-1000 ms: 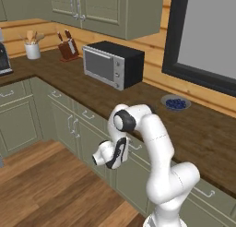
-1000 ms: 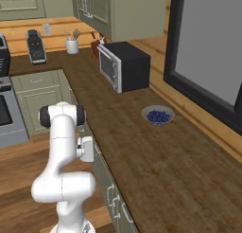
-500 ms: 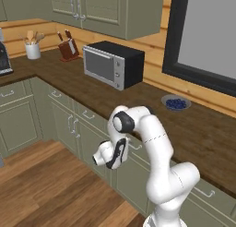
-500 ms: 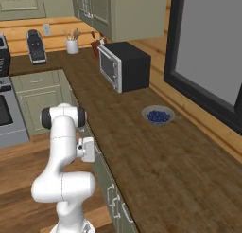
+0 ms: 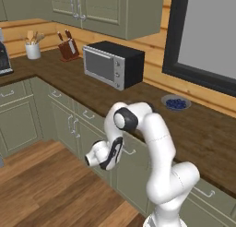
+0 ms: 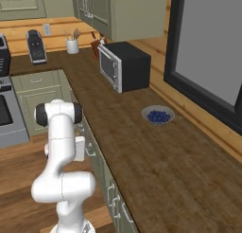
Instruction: Take a straw from the drawer in front and place it inside the glass cup on the dining counter.
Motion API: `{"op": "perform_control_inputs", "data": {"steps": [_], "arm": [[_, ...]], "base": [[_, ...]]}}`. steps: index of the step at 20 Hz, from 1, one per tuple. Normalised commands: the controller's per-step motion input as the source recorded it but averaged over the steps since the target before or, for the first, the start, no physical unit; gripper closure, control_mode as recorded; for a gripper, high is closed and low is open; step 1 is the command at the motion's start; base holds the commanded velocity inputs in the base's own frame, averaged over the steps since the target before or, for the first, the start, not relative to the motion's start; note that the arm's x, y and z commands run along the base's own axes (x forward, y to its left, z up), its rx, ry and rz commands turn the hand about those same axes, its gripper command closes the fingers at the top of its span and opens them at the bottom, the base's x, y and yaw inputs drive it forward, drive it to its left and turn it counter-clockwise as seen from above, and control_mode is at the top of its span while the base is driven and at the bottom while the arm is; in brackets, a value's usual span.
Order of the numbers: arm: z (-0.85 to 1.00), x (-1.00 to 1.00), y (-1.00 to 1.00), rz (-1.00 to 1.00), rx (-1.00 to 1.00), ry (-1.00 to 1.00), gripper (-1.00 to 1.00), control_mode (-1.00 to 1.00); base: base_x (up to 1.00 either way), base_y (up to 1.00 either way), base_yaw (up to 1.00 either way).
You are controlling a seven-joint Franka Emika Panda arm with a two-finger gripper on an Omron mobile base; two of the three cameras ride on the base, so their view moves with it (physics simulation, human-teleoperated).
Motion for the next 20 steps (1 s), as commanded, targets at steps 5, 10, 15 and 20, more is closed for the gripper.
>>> {"op": "perform_control_inputs", "data": {"steps": [5, 10, 15, 20], "arm": [[0.0, -0.64, 0.99, 0.0, 0.04, 0.0, 1.0, -1.0], [0.0, -0.63, 1.0, 0.01, 0.04, 0.0, 1.0, -1.0], [0.0, -0.56, 1.0, 0.03, 0.07, 0.0, 1.0, -1.0], [0.02, -0.35, 1.0, 0.02, 0.13, 0.02, -1.0, -1.0]], "base": [[0.0, 0.0, 0.0], [0.0, 0.0, 0.0], [0.0, 0.0, 0.0], [0.0, 0.0, 0.0]]}}
